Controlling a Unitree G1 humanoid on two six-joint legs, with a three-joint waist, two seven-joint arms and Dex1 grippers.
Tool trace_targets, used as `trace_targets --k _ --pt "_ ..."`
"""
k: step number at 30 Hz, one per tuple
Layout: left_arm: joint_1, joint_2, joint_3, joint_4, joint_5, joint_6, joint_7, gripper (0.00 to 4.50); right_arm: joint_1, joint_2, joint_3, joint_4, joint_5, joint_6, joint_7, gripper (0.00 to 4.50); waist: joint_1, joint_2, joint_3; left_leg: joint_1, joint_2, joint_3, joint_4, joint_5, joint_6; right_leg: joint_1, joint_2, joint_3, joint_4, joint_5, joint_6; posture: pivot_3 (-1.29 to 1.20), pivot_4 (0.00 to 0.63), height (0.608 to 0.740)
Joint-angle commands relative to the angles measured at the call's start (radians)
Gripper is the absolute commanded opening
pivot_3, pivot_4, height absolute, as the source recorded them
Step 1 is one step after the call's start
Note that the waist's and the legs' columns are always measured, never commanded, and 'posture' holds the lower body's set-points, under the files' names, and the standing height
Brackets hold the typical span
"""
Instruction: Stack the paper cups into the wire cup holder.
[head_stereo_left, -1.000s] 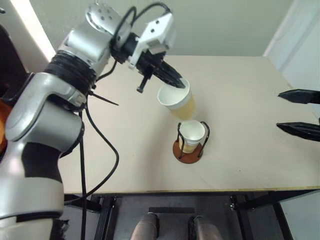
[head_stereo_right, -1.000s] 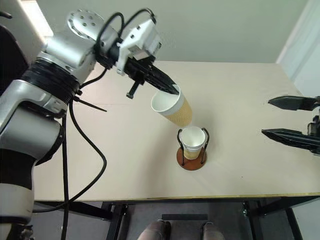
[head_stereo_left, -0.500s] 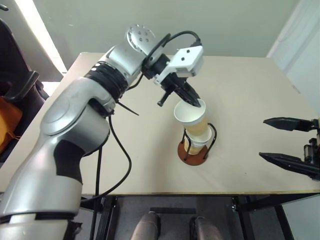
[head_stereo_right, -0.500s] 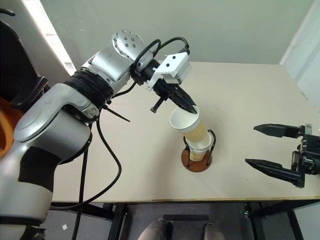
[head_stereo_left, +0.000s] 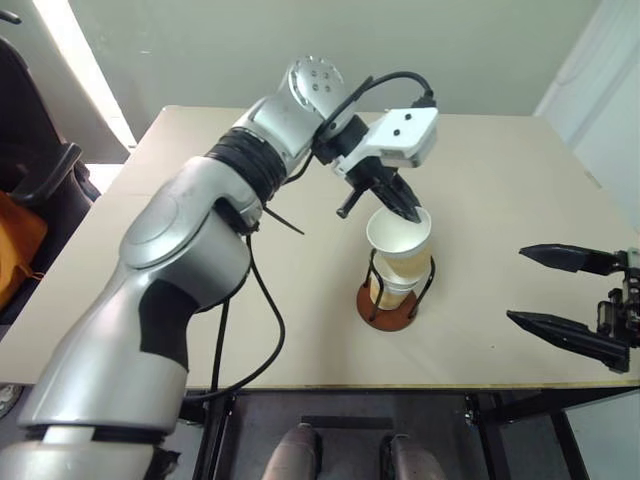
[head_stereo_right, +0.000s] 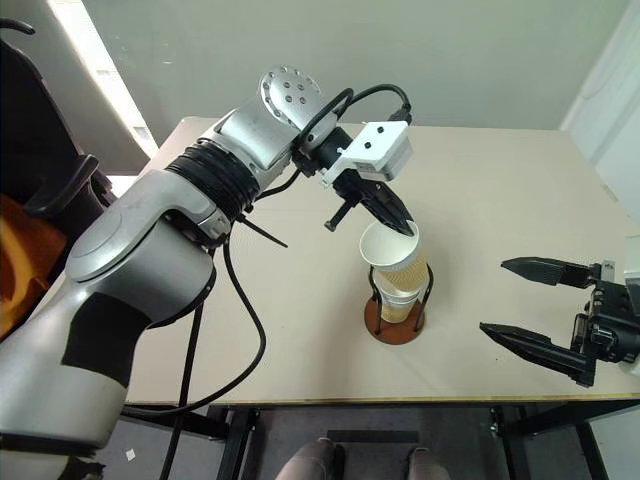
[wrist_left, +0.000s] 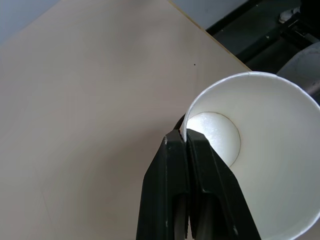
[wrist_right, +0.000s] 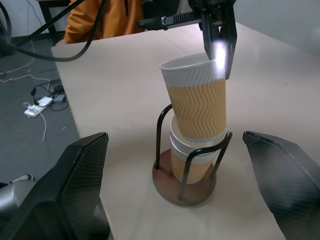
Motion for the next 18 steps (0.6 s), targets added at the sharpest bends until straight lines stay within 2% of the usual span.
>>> trace_targets --k 1,3,5,7,12,16,18 --pt "-0.021 -0.016 0.041 0.021 0.042 -0.041 -0.036 0.02 0.008 -0.011 -0.046 -0.024 0.028 -0.022 -0.012 4.50 0.000 0.000 0.000 0.000 -0.001 0.000 0.000 0.000 0.001 0.000 0.000 0.001 0.000 -0.001 0.001 0.00 0.150 0.740" --pt "-0.019 -0.034 0.064 0.047 0.078 -0.060 -0.036 0.02 0.013 -0.013 -0.045 -0.022 0.028 -0.027 -0.014 4.50 0.000 0.000 0.000 0.000 -0.002 0.000 0.001 -0.002 0.003 0.001 0.000 0.003 0.000 -0.001 0.002 0.00 0.150 0.740" --pt "-0.015 -0.049 0.088 0.071 0.112 -0.077 -0.036 0.39 0.015 -0.016 -0.037 -0.019 0.025 -0.033 -0.017 4.50 0.000 0.000 0.000 0.000 -0.003 0.000 0.002 -0.003 0.004 0.002 -0.001 0.004 0.000 -0.002 0.003 0.00 0.150 0.740" --pt "-0.011 -0.054 0.098 0.086 0.143 -0.081 -0.036 0.90 0.012 -0.019 -0.022 -0.015 0.020 -0.041 -0.022 4.50 0.000 0.000 0.000 0.000 -0.003 0.001 0.002 -0.003 0.005 0.002 -0.001 0.005 -0.001 -0.003 0.004 0.00 0.150 0.740" --pt "-0.003 -0.056 0.121 0.079 0.168 -0.075 -0.036 2.63 0.015 -0.029 -0.015 -0.006 0.020 -0.049 -0.019 4.50 0.000 0.000 0.000 0.000 -0.004 0.001 0.002 -0.004 0.006 0.002 -0.002 0.005 -0.001 -0.004 0.006 0.00 0.150 0.740" --pt "-0.002 -0.072 0.188 0.111 0.214 -0.084 -0.036 3.96 -0.017 -0.060 0.022 0.032 0.014 -0.057 -0.001 4.50 0.000 0.000 0.000 0.000 -0.005 0.001 0.002 -0.004 0.006 0.002 -0.002 0.005 -0.001 -0.004 0.006 0.00 0.150 0.740" --pt "0.005 -0.063 0.233 0.124 0.236 -0.074 -0.036 3.96 -0.044 -0.073 0.067 0.059 0.015 -0.063 0.009 4.50 0.000 0.000 0.000 0.000 -0.006 0.001 0.002 -0.004 0.006 0.002 -0.003 0.005 -0.001 -0.004 0.007 0.00 0.150 0.740"
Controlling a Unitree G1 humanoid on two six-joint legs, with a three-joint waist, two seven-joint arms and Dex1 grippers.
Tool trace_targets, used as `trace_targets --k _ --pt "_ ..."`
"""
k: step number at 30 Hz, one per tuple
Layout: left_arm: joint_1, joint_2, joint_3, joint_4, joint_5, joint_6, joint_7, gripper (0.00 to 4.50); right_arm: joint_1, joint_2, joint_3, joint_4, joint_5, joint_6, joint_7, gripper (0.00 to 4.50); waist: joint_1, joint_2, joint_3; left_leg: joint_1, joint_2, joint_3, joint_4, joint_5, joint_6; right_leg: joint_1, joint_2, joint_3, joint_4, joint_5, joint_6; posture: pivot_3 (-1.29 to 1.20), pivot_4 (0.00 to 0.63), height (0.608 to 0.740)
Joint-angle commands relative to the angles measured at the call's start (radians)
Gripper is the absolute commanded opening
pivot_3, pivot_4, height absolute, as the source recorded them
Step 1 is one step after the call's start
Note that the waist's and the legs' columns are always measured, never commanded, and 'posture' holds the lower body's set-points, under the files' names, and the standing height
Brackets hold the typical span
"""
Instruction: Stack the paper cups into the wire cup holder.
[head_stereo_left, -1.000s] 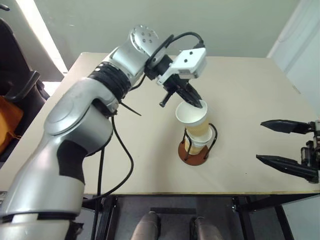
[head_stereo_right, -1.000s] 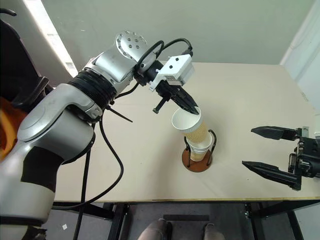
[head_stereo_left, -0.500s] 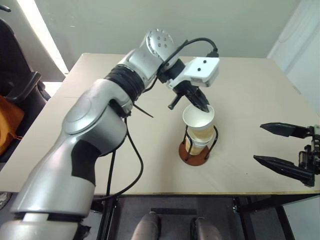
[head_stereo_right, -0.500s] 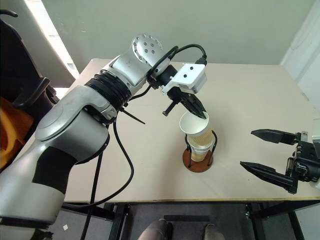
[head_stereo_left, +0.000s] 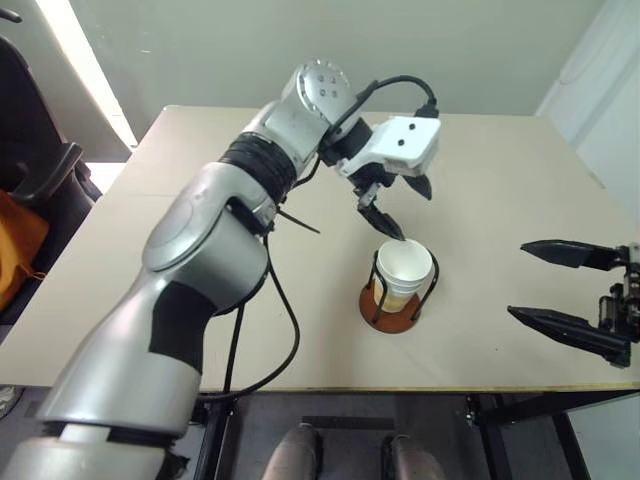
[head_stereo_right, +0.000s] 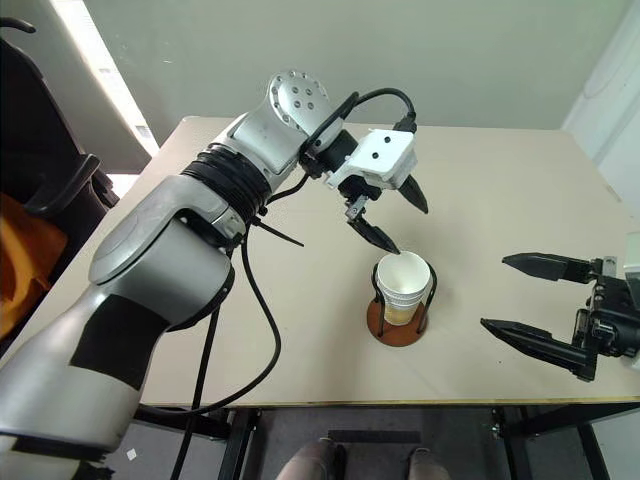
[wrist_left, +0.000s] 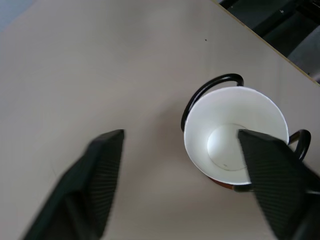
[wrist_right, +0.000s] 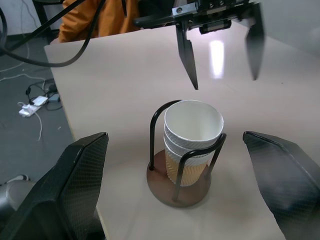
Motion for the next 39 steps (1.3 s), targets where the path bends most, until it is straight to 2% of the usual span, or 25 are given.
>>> trace_targets --k 1,5,10,12,16,21,24,25,26,28,30,34,39 --pt "0.008 0.029 0.098 0.009 0.028 0.003 -0.036 3.96 -0.053 -0.031 0.074 0.049 -0.010 -0.034 0.025 4.50 0.000 0.000 0.000 0.000 0.000 0.000 0.000 0.000 0.000 0.000 0.000 0.000 0.000 0.000 0.000 0.00 0.150 0.740" --pt "0.079 0.129 0.153 -0.049 0.010 0.059 -0.036 3.96 -0.120 -0.071 0.210 0.134 -0.116 -0.074 0.032 4.50 -0.010 0.002 -0.001 0.002 0.000 0.001 0.000 0.000 0.000 0.000 0.001 0.001 0.001 0.000 0.000 0.00 0.150 0.740" --pt "0.271 0.404 0.258 -0.282 -0.063 0.225 -0.036 3.96 -0.250 -0.093 0.362 0.257 -0.222 -0.131 0.047 4.50 -0.028 0.004 -0.002 0.002 0.001 0.001 0.000 0.001 -0.001 -0.003 0.002 0.000 0.004 0.000 0.000 0.00 0.150 0.740" --pt "0.343 0.483 0.311 -0.393 -0.081 0.301 -0.036 3.96 -0.292 -0.093 0.390 0.292 -0.243 -0.138 0.051 4.50 -0.030 0.004 -0.002 0.001 0.002 0.001 0.000 0.001 -0.001 -0.005 0.002 -0.001 0.004 0.000 0.000 0.00 0.150 0.740" --pt "0.597 0.684 0.504 -0.620 -0.101 0.483 0.033 3.96 -0.391 -0.104 0.464 0.374 -0.265 -0.097 0.049 4.50 -0.026 0.005 -0.003 0.000 0.000 0.000 0.000 0.001 -0.001 -0.005 0.002 -0.001 0.003 -0.001 -0.002 0.00 0.150 0.740" --pt "0.909 0.841 0.719 -0.839 -0.131 0.646 0.155 3.96 -0.452 -0.120 0.532 0.438 -0.301 -0.099 0.100 4.50 -0.027 0.005 -0.003 0.002 0.000 -0.001 -0.001 0.001 -0.001 -0.004 0.000 -0.001 0.005 -0.002 -0.007 0.00 0.150 0.740" --pt "1.049 0.884 0.836 -0.927 -0.155 0.713 0.199 3.96 -0.484 -0.117 0.557 0.467 -0.321 -0.115 0.135 4.50 -0.028 0.005 -0.003 0.003 0.001 -0.002 -0.001 0.002 -0.003 -0.004 0.001 -0.001 0.008 -0.004 -0.012 0.00 0.150 0.740" --pt "1.098 0.896 0.874 -0.951 -0.159 0.729 0.211 3.96 -0.491 -0.117 0.566 0.474 -0.333 -0.124 0.144 4.50 -0.028 0.005 -0.003 0.004 0.001 -0.003 -0.001 0.003 -0.004 -0.005 0.001 -0.002 0.011 -0.008 -0.020 0.00 0.150 0.740" --pt "1.152 0.907 0.916 -0.973 -0.160 0.743 0.226 3.96 -0.495 -0.116 0.576 0.480 -0.345 -0.136 0.157 4.50 -0.030 0.004 -0.003 0.004 0.001 -0.003 -0.001 0.003 -0.005 -0.005 0.001 -0.002 0.013 -0.009 -0.022 0.00 0.150 0.740" --pt "1.222 0.916 0.980 -1.008 -0.164 0.768 0.252 3.96 -0.498 -0.113 0.582 0.491 -0.361 -0.152 0.177 4.50 -0.031 0.004 -0.003 0.010 0.001 -0.002 -0.004 0.004 -0.006 -0.003 0.001 -0.001 0.017 -0.011 -0.026 0.00 0.150 0.740" --pt "1.277 0.920 1.039 -1.030 -0.167 0.791 0.274 3.96 -0.500 -0.112 0.583 0.494 -0.372 -0.169 0.195 4.50 -0.032 0.004 -0.003 0.014 0.002 -0.003 -0.008 0.000 0.000 -0.002 0.001 -0.001 0.019 -0.013 -0.029 0.00 0.150 0.740" --pt "1.344 0.914 1.114 -1.065 -0.171 0.822 0.301 3.96 -0.518 -0.104 0.584 0.516 -0.385 -0.183 0.214 4.50 -0.037 0.004 -0.003 0.020 0.005 -0.002 -0.018 0.003 -0.004 -0.002 0.003 -0.002 0.019 -0.009 -0.036 0.00 0.150 0.740" --pt "1.390 0.895 1.143 -1.105 -0.167 0.834 0.322 3.96 -0.549 -0.093 0.603 0.538 -0.402 -0.198 0.234 4.50 -0.041 0.004 -0.003 0.022 0.009 -0.003 -0.022 0.008 -0.011 -0.004 0.006 -0.002 0.019 -0.004 -0.044 0.00 0.150 0.740"
